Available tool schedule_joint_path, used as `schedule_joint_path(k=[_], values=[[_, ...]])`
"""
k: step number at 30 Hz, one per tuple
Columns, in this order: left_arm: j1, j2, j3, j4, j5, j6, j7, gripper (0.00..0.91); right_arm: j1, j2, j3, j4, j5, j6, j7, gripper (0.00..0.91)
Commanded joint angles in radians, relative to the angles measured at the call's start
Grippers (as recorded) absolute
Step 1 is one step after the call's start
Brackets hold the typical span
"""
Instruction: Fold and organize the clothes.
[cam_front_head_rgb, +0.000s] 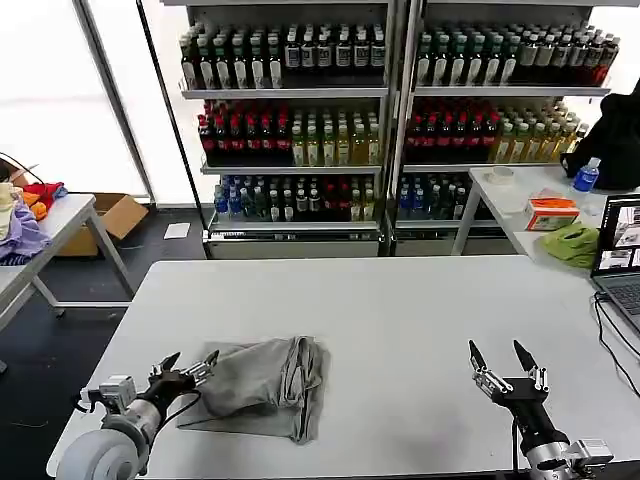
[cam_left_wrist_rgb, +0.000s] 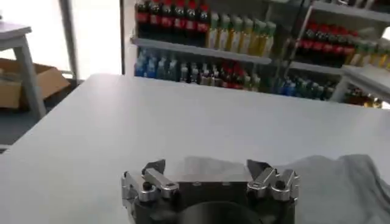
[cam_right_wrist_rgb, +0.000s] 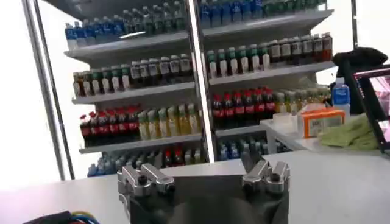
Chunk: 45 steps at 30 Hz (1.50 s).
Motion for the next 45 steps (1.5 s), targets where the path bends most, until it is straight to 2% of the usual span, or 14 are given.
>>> schedule_joint_path(k=[1, 13, 14, 15, 16, 17, 18, 20, 36, 41, 45], values=[[0.001, -0.036, -0.029, 0.1, -0.01, -0.014, 0.021, 0.907, -0.001, 0.0, 0.002, 0.003, 0.0, -0.001, 0.0, 0.907], [0.055, -0.112, 0.033, 0.025, 0.034, -0.043, -0.004, 0.907, 0.002, 0.003, 0.001, 0.001, 0.0, 0.0, -0.001, 0.907], [0.056, -0.121, 0.038, 0.018, 0.042, -0.043, -0.004, 0.867, 0.003, 0.003, 0.001, 0.001, 0.0, 0.0, 0.0, 0.907], [0.055, -0.124, 0.039, 0.018, 0.043, -0.043, -0.004, 0.786, 0.004, 0.003, 0.0, 0.001, 0.0, 0.0, 0.0, 0.907], [0.053, -0.129, 0.04, 0.021, 0.052, -0.046, -0.002, 0.534, 0.004, 0.002, 0.0, 0.002, 0.0, -0.001, 0.0, 0.907], [0.052, -0.134, 0.042, 0.023, 0.053, -0.049, -0.005, 0.393, 0.005, 0.002, 0.0, 0.002, 0.0, 0.0, 0.0, 0.907], [0.051, -0.137, 0.044, 0.024, 0.053, -0.052, -0.01, 0.091, 0.005, 0.001, 0.001, 0.002, 0.0, 0.0, 0.0, 0.907], [0.053, -0.139, 0.051, 0.024, 0.055, -0.059, -0.009, 0.02, 0.005, 0.0, 0.002, 0.001, 0.001, 0.0, 0.0, 0.907], [0.051, -0.189, 0.062, 0.001, 0.048, -0.126, -0.068, 0.02, 0.007, 0.001, 0.004, -0.004, 0.003, 0.003, 0.002, 0.907], [0.054, -0.189, -0.015, -0.035, 0.017, -0.122, -0.065, 0.02, 0.01, 0.0, 0.006, -0.005, 0.006, 0.004, 0.003, 0.907], [0.072, -0.124, -0.165, -0.06, -0.003, -0.099, -0.023, 0.02, 0.014, -0.003, 0.006, -0.008, 0.009, 0.005, 0.004, 0.907]])
